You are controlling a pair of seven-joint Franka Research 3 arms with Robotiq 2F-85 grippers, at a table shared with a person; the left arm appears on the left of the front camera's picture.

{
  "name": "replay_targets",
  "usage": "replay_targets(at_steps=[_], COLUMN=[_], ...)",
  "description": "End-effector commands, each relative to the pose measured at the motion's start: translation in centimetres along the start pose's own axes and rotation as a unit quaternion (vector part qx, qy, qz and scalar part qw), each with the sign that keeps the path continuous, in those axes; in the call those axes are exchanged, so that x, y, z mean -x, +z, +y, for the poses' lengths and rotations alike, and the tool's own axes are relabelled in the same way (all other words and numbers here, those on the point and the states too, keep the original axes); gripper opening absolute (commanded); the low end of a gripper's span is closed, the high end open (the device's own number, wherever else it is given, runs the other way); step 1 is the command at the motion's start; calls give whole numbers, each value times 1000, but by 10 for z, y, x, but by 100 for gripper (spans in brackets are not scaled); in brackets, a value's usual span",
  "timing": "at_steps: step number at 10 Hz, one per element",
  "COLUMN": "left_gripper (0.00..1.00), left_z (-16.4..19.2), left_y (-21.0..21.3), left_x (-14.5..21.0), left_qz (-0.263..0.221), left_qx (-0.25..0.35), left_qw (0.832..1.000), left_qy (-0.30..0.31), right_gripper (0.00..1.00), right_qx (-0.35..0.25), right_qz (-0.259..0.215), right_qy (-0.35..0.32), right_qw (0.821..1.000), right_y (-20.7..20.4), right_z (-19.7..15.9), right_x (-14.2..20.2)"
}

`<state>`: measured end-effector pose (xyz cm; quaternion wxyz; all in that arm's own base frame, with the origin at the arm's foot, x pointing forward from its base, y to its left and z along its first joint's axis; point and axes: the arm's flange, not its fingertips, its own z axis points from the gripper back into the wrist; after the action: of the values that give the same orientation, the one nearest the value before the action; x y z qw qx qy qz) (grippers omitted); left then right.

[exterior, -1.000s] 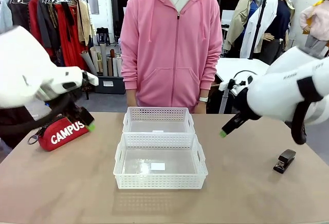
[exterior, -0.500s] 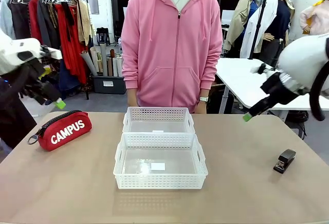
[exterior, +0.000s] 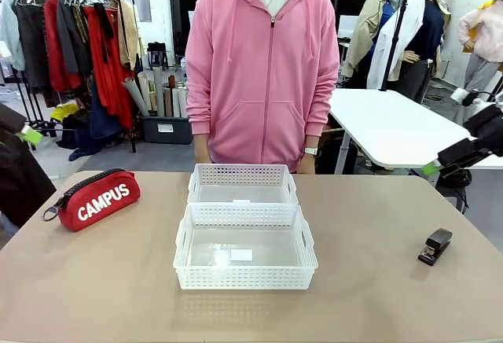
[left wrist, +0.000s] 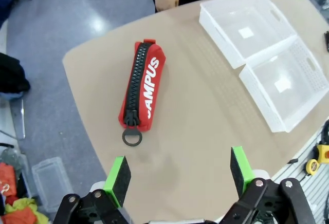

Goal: Distribute items into two baskets.
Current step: Pick up the Pencil pouch that the person points to.

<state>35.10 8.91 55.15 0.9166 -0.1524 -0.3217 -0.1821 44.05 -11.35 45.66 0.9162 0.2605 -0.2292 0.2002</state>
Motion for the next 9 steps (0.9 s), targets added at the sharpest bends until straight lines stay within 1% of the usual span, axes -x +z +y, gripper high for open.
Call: replay_targets(at_steps=[1,2,3,4,6,9], left_gripper=[100,100,100,100,100,100], left_z=[11,16,17,19,21,19], left_y=[5,4,6,7,5,5], left_x=[10,10,7,4,-2,-4], left_qz=[-20,-20,-34,-31,-14,-14], left_qx=[26,28,26,24,2,-1], left_qw=[999,999,999,999,999,999], left_qy=[-3,-6,-13,-4,39,48], right_gripper=[100,100,100,100,100,100], right_qx=[-39,-49,-51,-49,-46,-57], right_qz=[-30,-44,-54,-59,-74,-86], right_qy=[-14,-31,-41,-52,-67,-67], right_qw=[999,997,996,996,994,992], right_y=[21,35,50,64,89,104], right_z=[-15,-16,-16,-16,-11,-4], right_x=[1,5,13,21,33,45])
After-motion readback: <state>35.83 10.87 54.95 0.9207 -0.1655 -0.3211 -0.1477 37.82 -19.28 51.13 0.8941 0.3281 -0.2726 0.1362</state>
